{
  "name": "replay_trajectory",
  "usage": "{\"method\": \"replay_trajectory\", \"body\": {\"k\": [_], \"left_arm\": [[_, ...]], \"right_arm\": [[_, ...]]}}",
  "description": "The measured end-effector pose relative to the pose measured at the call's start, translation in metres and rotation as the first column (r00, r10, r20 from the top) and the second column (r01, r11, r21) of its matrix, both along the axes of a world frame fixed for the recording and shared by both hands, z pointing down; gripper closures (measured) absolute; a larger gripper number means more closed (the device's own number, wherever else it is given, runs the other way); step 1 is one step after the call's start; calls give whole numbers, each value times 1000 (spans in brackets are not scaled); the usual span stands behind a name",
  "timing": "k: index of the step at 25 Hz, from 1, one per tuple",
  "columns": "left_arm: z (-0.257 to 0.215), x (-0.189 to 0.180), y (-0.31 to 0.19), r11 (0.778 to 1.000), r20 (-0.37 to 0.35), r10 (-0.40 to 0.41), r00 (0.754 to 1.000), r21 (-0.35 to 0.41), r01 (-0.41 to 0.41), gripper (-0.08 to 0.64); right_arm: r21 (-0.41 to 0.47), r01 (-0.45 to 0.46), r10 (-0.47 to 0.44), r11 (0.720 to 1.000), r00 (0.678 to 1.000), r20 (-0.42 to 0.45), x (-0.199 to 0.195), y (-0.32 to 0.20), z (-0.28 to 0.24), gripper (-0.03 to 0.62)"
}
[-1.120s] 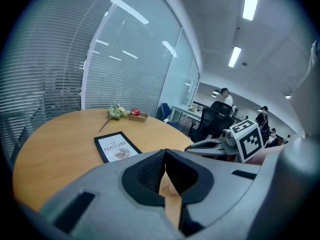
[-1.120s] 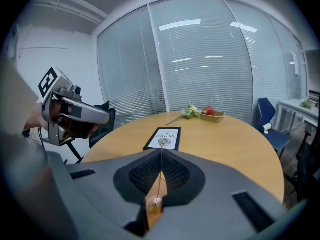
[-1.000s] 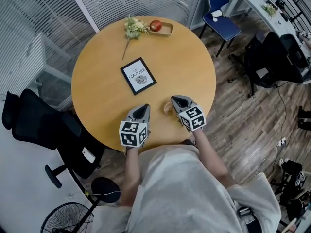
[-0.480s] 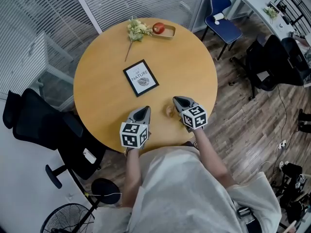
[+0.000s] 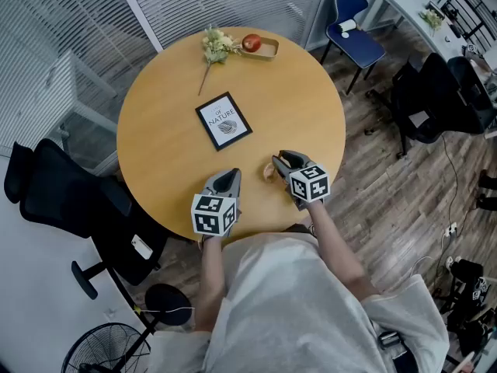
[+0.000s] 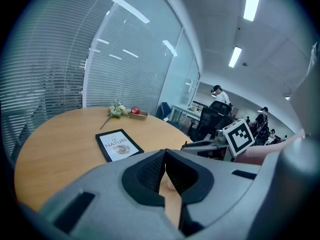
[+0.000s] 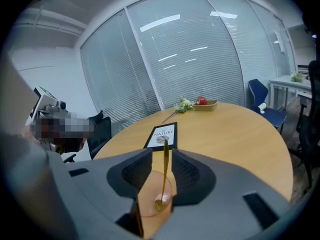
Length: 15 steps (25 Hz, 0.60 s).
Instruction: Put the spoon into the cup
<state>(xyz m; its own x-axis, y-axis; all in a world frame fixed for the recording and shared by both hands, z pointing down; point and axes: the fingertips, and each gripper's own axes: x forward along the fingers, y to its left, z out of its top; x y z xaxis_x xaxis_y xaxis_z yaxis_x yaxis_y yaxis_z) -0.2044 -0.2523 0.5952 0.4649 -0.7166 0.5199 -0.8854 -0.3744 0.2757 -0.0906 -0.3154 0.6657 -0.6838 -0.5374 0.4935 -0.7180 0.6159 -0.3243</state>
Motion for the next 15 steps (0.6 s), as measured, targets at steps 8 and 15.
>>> {"method": "replay_trajectory", "body": {"k": [8,15], "left_arm": [[5,13,19,1000,-4,25,1000,-18,-25,551],[13,27,38,998,-4,45,999,-35,-46,551]], "right_arm": [[-12,-36,37,999,999,20,15,20,-3,469],[-25,-37,40,999,992,117,22,48,-21,469]]}}
